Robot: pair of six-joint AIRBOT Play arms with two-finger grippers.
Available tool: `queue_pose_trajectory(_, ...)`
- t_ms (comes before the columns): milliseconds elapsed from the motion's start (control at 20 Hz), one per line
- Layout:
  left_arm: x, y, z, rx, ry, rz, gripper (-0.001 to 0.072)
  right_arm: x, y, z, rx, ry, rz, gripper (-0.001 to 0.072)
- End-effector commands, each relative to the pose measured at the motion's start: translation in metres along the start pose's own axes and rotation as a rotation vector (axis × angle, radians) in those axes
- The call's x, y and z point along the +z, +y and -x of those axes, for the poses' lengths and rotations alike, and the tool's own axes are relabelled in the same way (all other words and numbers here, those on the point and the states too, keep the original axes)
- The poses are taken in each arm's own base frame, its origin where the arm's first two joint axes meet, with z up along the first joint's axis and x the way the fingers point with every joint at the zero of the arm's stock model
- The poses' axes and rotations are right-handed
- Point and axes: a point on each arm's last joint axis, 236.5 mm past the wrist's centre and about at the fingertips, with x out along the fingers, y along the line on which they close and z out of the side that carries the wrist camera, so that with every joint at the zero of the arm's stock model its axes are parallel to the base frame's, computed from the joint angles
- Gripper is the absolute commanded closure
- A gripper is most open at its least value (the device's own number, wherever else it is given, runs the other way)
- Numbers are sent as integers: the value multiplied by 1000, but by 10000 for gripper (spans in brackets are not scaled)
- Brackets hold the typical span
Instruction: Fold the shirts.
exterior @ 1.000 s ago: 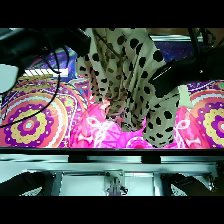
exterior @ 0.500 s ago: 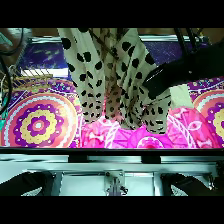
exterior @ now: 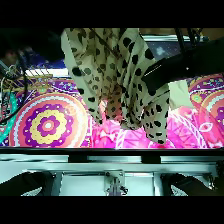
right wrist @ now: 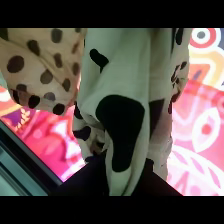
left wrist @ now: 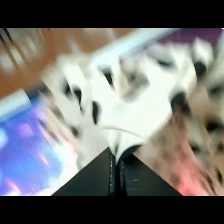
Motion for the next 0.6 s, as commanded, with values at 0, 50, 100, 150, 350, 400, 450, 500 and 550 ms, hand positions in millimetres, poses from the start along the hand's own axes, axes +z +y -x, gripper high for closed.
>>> queue_pose_trajectory(0,-48,-45,-16,-179,197,15,596,21,6,1,23,-87,6,642)
queue_pose_trajectory(50,-54,-49,-24,-197,214,-11,460,22,9,1,38,-94,6,642)
queue_pose_trajectory(100,-59,-49,-34,-196,229,-39,313,22,11,2,46,-94,5,642)
queue_pose_trajectory(150,-63,-46,-41,-183,238,-56,285,23,13,3,53,-97,4,642)
queue_pose_trajectory(350,-41,-23,-53,-88,142,-105,285,24,14,16,32,-121,3,642)
queue_pose_trajectory(400,-31,-19,-53,-70,98,-110,285,23,12,20,17,-124,-5,642)
queue_pose_trajectory(450,-19,-15,-52,-53,51,-113,285,22,9,23,-1,-125,-23,642)
queue_pose_trajectory(500,-11,-13,-52,-41,17,-115,285,20,2,25,-29,-121,-50,642)
queue_pose_trajectory(550,-4,-10,-52,-27,-8,-120,285,17,-6,26,-68,-112,-88,641)
